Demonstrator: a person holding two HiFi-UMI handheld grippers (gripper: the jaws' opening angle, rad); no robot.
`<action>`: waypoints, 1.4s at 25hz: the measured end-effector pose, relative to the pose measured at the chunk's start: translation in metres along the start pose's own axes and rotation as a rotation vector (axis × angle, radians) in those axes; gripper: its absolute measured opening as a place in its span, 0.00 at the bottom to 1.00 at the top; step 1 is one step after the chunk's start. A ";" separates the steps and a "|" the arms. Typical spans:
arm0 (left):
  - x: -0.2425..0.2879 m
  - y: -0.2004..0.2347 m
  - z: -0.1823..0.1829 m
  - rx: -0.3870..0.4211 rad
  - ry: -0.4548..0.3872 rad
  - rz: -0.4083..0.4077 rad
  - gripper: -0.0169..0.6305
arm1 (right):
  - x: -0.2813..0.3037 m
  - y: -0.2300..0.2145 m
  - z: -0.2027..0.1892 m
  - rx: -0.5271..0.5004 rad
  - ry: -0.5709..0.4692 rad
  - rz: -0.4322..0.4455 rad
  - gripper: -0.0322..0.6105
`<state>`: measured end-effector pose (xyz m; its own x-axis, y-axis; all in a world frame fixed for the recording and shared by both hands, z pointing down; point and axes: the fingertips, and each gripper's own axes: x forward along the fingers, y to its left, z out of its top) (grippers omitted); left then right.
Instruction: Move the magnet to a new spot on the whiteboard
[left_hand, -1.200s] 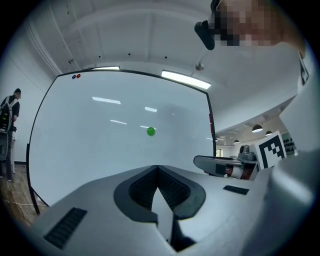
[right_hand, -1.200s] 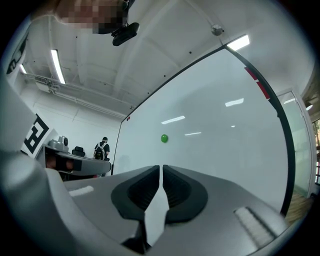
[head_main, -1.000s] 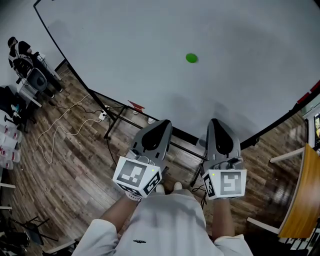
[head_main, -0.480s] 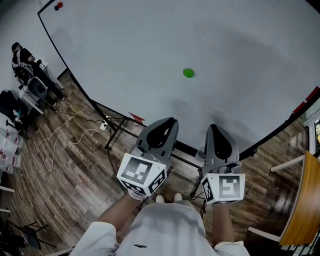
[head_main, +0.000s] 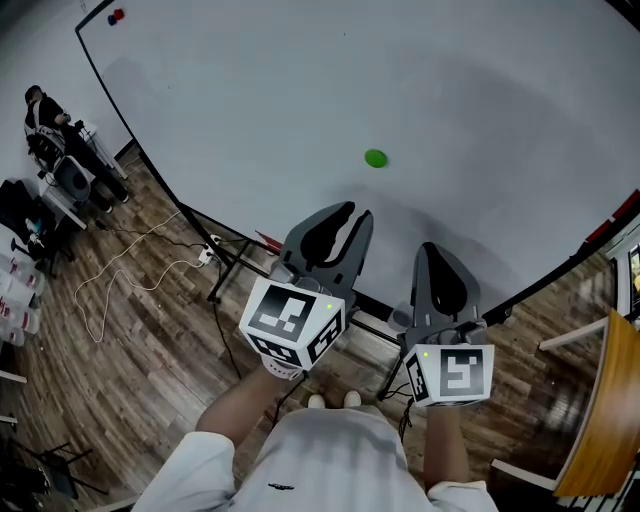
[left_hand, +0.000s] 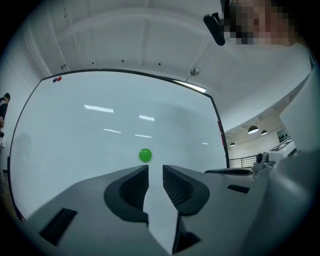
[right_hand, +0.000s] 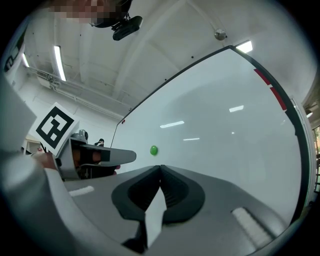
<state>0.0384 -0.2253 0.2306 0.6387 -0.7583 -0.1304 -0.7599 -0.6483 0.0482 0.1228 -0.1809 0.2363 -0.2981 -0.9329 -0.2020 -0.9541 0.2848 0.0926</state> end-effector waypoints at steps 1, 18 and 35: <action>0.002 0.001 -0.001 0.000 0.003 0.001 0.14 | 0.000 0.000 0.000 -0.001 -0.003 0.000 0.07; 0.031 0.013 0.014 0.060 0.001 -0.002 0.24 | 0.000 -0.004 0.003 -0.003 -0.016 -0.024 0.07; 0.047 0.022 0.020 0.093 0.008 0.106 0.23 | -0.002 -0.009 -0.004 0.020 -0.004 -0.048 0.07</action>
<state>0.0491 -0.2737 0.2055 0.5546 -0.8232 -0.1215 -0.8310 -0.5554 -0.0307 0.1320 -0.1826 0.2394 -0.2519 -0.9447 -0.2098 -0.9677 0.2439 0.0634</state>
